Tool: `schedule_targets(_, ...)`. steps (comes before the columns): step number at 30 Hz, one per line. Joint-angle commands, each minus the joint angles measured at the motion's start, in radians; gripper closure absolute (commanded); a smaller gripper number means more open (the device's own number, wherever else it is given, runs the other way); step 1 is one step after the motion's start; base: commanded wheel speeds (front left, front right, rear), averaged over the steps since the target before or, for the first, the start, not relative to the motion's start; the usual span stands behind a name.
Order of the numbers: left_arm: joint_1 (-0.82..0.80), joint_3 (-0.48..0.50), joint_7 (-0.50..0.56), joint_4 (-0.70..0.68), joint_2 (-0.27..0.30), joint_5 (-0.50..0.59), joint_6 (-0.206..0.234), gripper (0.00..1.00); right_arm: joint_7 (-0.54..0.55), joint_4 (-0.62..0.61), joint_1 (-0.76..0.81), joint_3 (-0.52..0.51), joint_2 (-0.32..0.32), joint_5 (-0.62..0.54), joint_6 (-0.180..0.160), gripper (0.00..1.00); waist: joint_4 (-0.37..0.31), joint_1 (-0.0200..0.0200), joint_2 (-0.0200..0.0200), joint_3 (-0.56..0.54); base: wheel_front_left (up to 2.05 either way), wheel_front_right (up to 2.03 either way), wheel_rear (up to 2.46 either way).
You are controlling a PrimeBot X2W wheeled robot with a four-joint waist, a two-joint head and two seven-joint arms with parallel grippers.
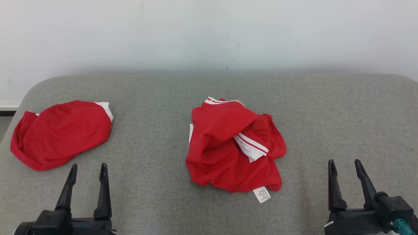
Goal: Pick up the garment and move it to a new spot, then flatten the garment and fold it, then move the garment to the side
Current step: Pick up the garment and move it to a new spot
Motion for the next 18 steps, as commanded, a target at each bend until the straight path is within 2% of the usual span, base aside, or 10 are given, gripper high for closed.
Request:
schedule_targets(1, 0.014, 0.005, -0.003, -0.005, -0.008, 0.011, -0.006, 0.00, -0.001, 0.001, 0.007, -0.001, 0.000, 0.000, -0.002, 0.00, 0.006, 0.0001, 0.0000, -0.003, 0.00, 0.00, 0.00)
schedule_targets(12, 0.052, 0.062, -0.003, -0.013, -0.080, 0.057, -0.070, 0.00, -0.001, 0.018, 0.011, 0.009, 0.000, 0.016, -0.002, 0.00, 0.014, 0.0001, 0.0000, -0.004, 0.00, 0.00, 0.00)
schedule_targets(18, 0.062, 0.089, -0.003, -0.008, -0.103, 0.082, -0.091, 0.00, -0.001, 0.023, 0.011, 0.013, 0.000, 0.020, -0.002, 0.00, 0.009, 0.0001, 0.0000, 0.000, 0.00, 0.00, 0.00)
